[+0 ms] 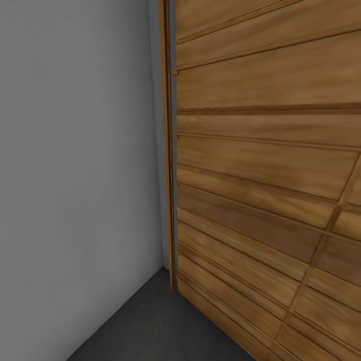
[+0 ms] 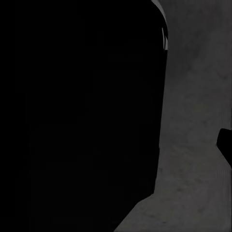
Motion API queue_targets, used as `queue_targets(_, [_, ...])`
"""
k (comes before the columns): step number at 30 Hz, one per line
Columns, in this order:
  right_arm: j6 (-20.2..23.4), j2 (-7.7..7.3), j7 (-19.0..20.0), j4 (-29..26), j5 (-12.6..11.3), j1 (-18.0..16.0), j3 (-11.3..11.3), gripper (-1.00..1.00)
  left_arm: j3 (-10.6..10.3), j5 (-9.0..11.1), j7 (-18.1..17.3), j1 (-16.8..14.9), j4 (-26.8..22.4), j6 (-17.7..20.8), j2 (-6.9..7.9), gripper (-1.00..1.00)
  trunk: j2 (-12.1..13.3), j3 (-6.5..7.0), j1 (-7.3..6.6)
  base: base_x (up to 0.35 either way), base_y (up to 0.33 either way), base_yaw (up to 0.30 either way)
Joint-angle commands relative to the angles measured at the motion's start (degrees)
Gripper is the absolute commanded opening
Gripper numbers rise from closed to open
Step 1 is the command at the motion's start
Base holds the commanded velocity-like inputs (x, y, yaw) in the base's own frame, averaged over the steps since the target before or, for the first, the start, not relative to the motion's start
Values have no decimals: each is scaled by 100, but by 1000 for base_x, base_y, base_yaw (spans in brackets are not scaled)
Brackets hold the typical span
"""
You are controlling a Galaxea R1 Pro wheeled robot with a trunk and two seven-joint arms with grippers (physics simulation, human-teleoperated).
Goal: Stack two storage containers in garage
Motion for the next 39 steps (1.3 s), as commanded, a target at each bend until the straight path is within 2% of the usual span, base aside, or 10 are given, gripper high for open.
queue_targets(1, [-8, -2, -1, -1, 3, -1, 6, 100, 6, 34, -1, 0, -2, -11, 1, 100, -2, -5, 0, 0, 0, 288])
queue_targets(28, [-12, -4, -1, -1, 5, -1, 12, 100, -1, 24, 0, 0, -10, -12, -9, 100, -2, -5, 0, 0, 0, 288])
queue_targets(34, [-31, 1, -1, -1, 10, -1, 12, 100, -39, 4, -1, 0, -22, -18, 20, 100, -2, -2, 0, 0, 0, 288])
queue_targets(39, [-210, 6, -1, -1, 10, -1, 8, 100, -58, -21, 5, 0, -33, -20, 125, 100, -2, 8, 0, 0, 0, 288])
